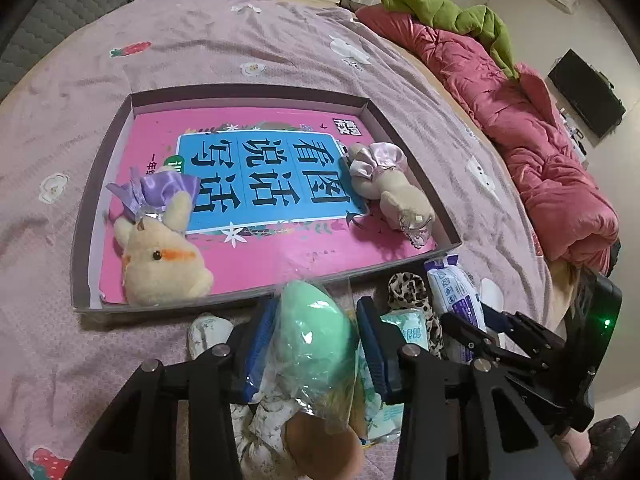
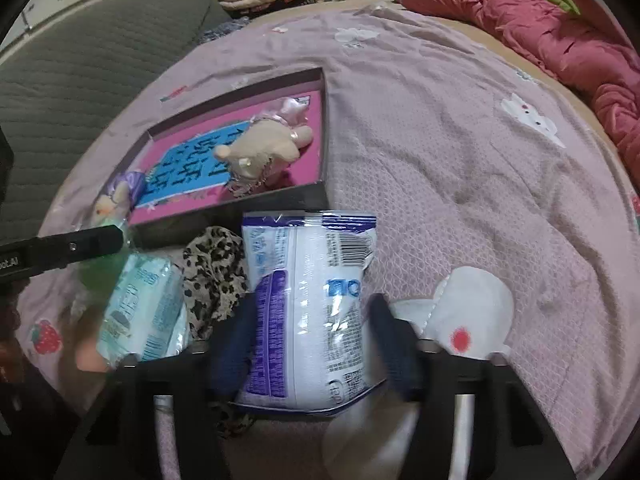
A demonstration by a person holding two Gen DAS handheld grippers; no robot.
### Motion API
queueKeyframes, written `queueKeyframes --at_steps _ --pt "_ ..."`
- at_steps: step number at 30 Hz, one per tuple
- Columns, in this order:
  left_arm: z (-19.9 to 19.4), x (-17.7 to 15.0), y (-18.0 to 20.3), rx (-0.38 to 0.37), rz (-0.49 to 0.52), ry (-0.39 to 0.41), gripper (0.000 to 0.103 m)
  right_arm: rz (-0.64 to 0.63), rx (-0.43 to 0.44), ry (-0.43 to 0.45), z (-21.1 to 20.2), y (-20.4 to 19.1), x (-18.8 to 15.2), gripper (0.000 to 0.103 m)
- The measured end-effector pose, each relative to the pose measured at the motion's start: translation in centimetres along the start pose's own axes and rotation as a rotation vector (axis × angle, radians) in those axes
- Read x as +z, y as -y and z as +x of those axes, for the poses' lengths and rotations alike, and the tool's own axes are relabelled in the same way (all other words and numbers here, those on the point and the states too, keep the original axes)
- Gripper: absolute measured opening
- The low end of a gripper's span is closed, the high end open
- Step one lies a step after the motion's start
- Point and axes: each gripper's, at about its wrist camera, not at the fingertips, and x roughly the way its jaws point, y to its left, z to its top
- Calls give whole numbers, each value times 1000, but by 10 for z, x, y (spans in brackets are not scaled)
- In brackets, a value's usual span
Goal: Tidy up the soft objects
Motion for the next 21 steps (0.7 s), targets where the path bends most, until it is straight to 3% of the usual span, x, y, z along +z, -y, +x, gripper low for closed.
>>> queueKeyframes --at_steps 15,21 --pt "-35 3 -4 -65 -47 81 40 -18 41 114 -43 -12 9 41" --pt "-63 4 -6 -29 -33 141 40 -42 50 156 -61 -27 15 41"
